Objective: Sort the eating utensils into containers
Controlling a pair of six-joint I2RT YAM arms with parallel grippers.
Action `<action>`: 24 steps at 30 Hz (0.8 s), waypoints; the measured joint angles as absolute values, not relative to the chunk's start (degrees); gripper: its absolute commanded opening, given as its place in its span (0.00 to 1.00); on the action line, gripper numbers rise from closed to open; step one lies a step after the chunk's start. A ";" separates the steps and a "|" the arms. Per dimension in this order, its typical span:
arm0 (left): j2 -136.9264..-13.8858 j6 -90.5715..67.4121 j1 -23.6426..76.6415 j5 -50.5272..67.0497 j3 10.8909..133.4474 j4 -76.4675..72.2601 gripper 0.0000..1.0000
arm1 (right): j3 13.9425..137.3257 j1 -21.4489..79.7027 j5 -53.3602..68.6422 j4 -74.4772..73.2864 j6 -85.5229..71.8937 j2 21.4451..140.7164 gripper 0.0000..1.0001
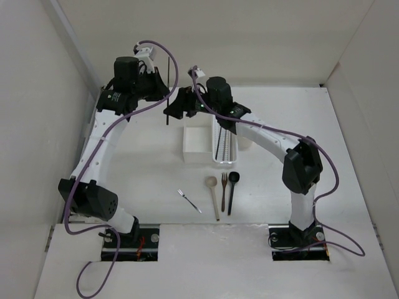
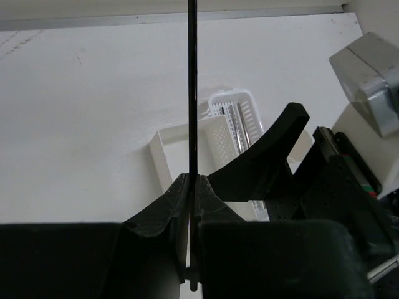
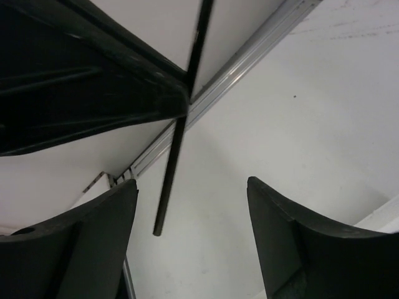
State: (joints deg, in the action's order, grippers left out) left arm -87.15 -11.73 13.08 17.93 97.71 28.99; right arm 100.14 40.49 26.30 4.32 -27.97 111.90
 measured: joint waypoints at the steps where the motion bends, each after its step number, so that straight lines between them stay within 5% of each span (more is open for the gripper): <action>1: -87.15 -11.86 13.10 17.93 97.67 28.99 0.00 | 100.14 40.49 26.09 4.32 -28.36 112.40 0.67; 7: -87.15 -12.19 13.80 17.78 95.90 28.45 0.00 | 102.15 40.53 25.41 4.32 -30.17 114.80 0.23; 9: -87.15 -12.25 13.82 17.80 95.09 28.16 0.00 | 102.35 40.56 25.39 4.32 -30.59 114.87 0.01; 11: -86.85 -12.36 13.80 17.78 94.26 27.55 0.03 | 102.43 40.58 24.95 3.77 -31.18 115.02 0.00; 14: -86.56 -12.27 13.80 17.93 93.36 27.24 0.68 | 102.37 40.58 24.29 3.77 -31.48 115.09 0.00; 15: -86.52 -12.36 13.80 17.39 93.21 27.29 1.00 | 102.37 40.58 23.68 3.90 -31.48 115.09 0.00; 24: -86.52 -12.71 13.58 16.51 93.12 27.86 1.00 | 97.25 39.70 7.97 -2.20 -30.68 108.42 0.00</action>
State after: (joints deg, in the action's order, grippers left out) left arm -86.52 -12.71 13.58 16.51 93.12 27.86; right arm 97.25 39.70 7.97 -2.20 -30.68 108.42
